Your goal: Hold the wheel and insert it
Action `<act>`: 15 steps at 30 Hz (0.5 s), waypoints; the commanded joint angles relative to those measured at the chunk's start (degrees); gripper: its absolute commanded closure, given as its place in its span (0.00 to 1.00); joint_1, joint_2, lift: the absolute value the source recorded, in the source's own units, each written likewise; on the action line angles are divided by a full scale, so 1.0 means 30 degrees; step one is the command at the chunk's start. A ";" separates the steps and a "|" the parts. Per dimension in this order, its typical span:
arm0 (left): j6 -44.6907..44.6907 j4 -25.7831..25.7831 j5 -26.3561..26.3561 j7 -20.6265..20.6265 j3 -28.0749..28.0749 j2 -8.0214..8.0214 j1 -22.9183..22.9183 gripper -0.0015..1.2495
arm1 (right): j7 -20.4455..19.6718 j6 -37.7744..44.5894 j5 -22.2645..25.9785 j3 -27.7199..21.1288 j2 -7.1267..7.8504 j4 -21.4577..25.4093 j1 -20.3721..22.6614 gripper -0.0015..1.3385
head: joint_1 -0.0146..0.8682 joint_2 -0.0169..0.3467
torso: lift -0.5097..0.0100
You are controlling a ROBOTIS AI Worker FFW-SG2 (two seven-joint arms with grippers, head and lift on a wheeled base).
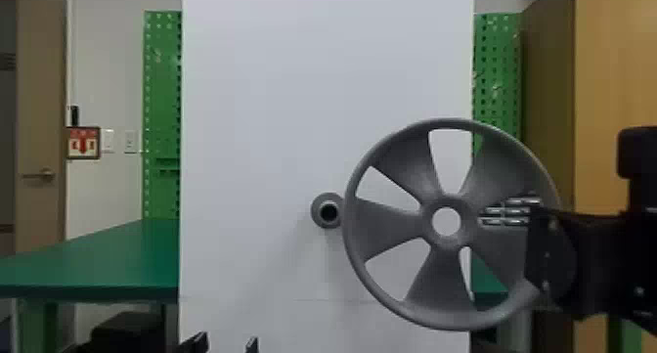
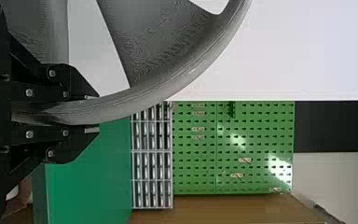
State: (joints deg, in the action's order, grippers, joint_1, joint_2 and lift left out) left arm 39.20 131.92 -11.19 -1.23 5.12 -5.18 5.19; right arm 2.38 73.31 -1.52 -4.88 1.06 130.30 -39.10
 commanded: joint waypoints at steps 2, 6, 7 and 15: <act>0.0000 0.0001 -0.0021 0.0000 -0.0035 0.0000 -0.0001 0.41 | -0.0003 -0.0031 0.0038 0.0014 -0.0060 -0.0102 -0.0092 0.86 | 0.02 0.24 | 0.05; 0.0000 0.0001 0.0008 0.0000 0.0023 0.0000 0.0058 0.41 | -0.0003 -0.0060 0.0038 0.0044 -0.0118 -0.0131 -0.0122 0.86 | 0.02 0.24 | 0.05; 0.0000 0.0001 0.0008 0.0000 0.0023 0.0000 0.0087 0.41 | -0.0003 -0.0060 0.0038 0.0044 -0.0147 -0.0131 -0.0151 0.86 | 0.02 0.24 | 0.05; 0.0000 -0.0029 0.0008 0.0000 0.0023 0.0000 0.0058 0.41 | -0.0003 -0.0207 -0.0196 0.0014 -0.0294 -0.0190 -0.0063 0.86 | 0.02 0.24 | 0.05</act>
State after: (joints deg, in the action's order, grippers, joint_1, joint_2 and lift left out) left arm 39.20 131.91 -11.16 -1.23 5.18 -5.18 5.41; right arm 2.37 72.92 -1.62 -4.82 0.43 129.80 -39.50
